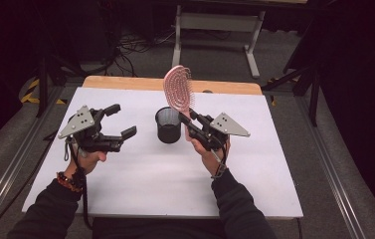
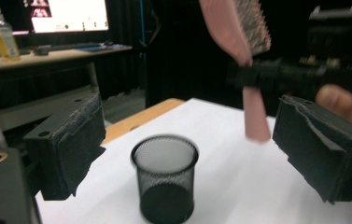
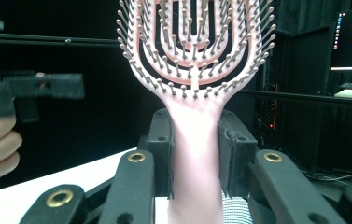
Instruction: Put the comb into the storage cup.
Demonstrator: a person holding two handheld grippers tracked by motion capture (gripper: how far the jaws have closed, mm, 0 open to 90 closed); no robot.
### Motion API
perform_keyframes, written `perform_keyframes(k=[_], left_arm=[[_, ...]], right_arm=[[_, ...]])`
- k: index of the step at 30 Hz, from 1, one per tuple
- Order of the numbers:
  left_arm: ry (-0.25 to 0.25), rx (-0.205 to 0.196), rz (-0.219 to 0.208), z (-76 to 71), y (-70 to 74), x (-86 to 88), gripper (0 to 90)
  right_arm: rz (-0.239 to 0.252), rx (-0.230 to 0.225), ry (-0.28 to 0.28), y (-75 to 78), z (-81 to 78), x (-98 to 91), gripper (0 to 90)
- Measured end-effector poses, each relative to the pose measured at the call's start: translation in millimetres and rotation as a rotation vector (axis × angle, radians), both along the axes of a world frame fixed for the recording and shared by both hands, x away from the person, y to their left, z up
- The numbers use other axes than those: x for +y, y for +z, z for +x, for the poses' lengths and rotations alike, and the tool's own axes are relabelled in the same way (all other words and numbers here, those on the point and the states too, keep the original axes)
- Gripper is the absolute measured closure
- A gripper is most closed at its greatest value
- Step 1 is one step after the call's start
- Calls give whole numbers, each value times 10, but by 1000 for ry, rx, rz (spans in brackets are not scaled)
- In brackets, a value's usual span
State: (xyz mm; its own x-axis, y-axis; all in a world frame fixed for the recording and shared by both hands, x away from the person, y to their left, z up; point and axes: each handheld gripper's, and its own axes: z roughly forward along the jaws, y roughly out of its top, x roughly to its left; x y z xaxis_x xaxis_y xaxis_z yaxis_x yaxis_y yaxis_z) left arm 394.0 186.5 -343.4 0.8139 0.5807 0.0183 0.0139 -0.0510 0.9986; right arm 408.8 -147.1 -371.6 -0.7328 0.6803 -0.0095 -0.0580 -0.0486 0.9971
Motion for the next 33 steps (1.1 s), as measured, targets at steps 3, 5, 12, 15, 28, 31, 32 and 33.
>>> perform_keyframes(k=[3, 5, 12, 15, 28, 31, 32, 33], left_arm=[[-12, -14, -11, 24, 113, -105, 111], [-17, -18, -13, 32, 169, -162, 112], [-59, -9, -38, 105, 324, -456, 123], [-74, 4, -50, 142, 375, -589, 128], [-61, 68, -9, 259, 510, -963, 242], [-72, 60, -10, 264, 528, -979, 356], [-81, 62, -12, 260, 533, -984, 390], [-81, 58, -14, 257, 535, -983, 408]], right_arm=[[-1, 0, 6, -18, -9, 5, 699], [-4, -2, 2, -21, -13, 8, 699], [-20, -22, 2, -24, -57, 40, 699], [-27, -28, 5, -32, -72, 55, 699], [-61, -54, -11, -71, -126, 113, 699], [-71, -62, -19, -74, -134, 125, 698], [-74, -63, -18, -78, -133, 131, 698], [-80, -63, -28, -86, -138, 139, 698]])
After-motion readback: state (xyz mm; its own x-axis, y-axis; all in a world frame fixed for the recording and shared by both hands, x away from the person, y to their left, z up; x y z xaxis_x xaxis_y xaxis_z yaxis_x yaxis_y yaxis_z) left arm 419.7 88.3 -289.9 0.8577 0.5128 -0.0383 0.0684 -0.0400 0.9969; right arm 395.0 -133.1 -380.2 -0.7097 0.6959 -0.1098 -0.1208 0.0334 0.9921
